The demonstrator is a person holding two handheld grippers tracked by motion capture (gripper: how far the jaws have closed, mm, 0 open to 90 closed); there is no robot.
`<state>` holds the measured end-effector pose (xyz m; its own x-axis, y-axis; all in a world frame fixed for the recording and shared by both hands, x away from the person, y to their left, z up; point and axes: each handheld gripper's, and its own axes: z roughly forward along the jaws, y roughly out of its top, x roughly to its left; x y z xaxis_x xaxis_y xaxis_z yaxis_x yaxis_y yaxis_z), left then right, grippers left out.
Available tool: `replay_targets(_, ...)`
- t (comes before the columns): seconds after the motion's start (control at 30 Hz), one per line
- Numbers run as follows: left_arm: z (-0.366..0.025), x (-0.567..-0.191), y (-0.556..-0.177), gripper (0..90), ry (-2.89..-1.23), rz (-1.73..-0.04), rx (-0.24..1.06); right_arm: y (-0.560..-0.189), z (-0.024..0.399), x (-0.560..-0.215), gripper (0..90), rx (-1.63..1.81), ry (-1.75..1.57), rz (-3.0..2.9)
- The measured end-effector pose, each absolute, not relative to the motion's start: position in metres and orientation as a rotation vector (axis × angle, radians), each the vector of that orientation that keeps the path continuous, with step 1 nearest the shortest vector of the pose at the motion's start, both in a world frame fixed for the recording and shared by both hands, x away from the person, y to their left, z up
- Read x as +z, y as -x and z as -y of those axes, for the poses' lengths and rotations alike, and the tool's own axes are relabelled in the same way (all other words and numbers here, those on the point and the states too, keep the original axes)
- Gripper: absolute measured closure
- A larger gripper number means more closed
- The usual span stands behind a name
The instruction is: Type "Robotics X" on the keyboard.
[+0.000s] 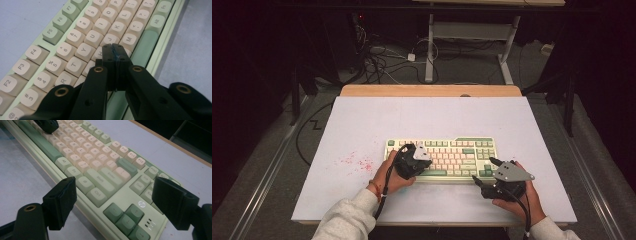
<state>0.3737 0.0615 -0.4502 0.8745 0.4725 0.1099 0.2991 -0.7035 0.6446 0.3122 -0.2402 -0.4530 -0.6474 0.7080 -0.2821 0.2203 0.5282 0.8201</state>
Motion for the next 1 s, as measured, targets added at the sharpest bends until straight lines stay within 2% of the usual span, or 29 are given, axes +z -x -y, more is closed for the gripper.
replay_targets(0.7, -0.067, -0.440, -0.368, 86.7, -2.379, -0.540, 0.413, -0.312, 0.240, -0.453, 20.3, 1.030, -0.747, -2.167)
replay_targets(0.97, -0.076, -0.434, -0.364, 82.3, -2.340, -0.539, 0.455, -0.312, 0.241, -0.452, 20.3, 1.031, -0.748, -2.164)
replay_targets(1.0, -0.077, -0.433, -0.364, 79.2, -2.337, -0.541, 0.470, -0.312, 0.241, -0.452, 20.3, 1.029, -0.746, -2.164)
